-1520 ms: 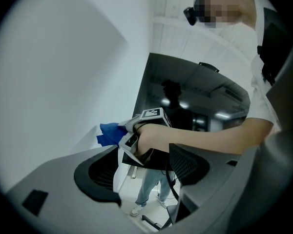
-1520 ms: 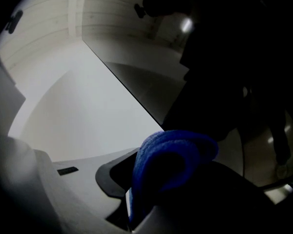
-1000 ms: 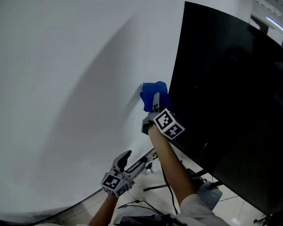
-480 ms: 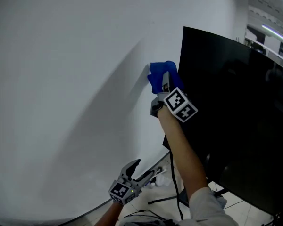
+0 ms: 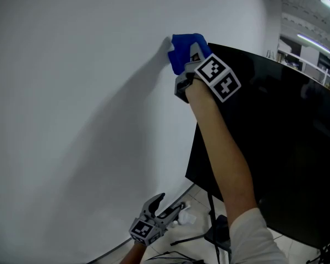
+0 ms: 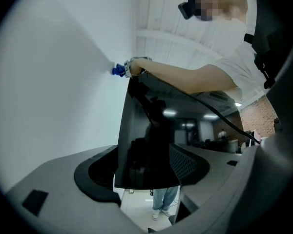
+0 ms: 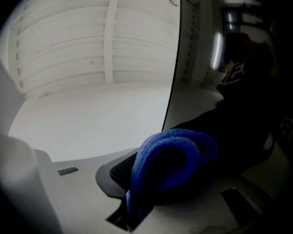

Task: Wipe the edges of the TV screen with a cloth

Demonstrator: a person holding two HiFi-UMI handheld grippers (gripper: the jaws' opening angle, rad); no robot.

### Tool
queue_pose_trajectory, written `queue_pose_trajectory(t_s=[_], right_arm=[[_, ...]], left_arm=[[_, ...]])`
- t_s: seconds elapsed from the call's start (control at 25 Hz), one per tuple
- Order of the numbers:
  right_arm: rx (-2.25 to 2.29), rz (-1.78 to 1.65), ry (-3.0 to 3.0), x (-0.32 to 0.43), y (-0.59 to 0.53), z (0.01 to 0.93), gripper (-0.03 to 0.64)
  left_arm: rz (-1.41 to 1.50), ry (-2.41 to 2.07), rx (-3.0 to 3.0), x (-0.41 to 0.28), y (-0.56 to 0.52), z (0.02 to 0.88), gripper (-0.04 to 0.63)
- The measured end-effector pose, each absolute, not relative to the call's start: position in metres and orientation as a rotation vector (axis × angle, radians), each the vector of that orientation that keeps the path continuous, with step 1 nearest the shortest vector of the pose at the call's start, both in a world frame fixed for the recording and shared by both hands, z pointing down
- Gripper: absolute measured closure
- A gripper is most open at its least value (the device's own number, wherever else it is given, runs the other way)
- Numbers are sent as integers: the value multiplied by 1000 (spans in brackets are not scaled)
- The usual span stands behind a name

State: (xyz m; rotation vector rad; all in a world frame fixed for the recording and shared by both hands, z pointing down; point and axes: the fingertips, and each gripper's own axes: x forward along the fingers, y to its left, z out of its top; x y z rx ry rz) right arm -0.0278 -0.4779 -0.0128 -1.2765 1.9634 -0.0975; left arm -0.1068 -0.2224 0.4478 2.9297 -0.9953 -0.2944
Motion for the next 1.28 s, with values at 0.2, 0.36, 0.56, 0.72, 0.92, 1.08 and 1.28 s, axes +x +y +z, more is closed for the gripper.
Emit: queue_pose_trajectory(t_s=[0.2, 0.36, 0.56, 0.72, 0.92, 1.08, 1.28], right_arm=[[-1266, -144, 1965, -25, -481, -11, 535], [-1187, -220, 1958, -29, -469, -12, 534], [-1226, -125, 1906, 4, -430, -30, 535], [-1186, -151, 1862, 21, -401, -33, 535], [-1175, -123, 1842, 98, -311, -28, 535], [-1246, -23, 1772, 136, -259, -28, 535], [-1244, 20, 1704, 123, -263, -33, 535]], left_arm=[[-245, -952, 2974, -100, -227, 489, 288], [-279, -925, 2952, -97, -222, 505, 288], [-263, -827, 2960, -74, -212, 497, 288], [-279, -719, 2928, -58, -211, 486, 288], [-237, -520, 2987, 24, -147, 502, 288], [-214, -329, 3004, 55, -121, 510, 288], [-194, -19, 3020, 48, -139, 503, 288]])
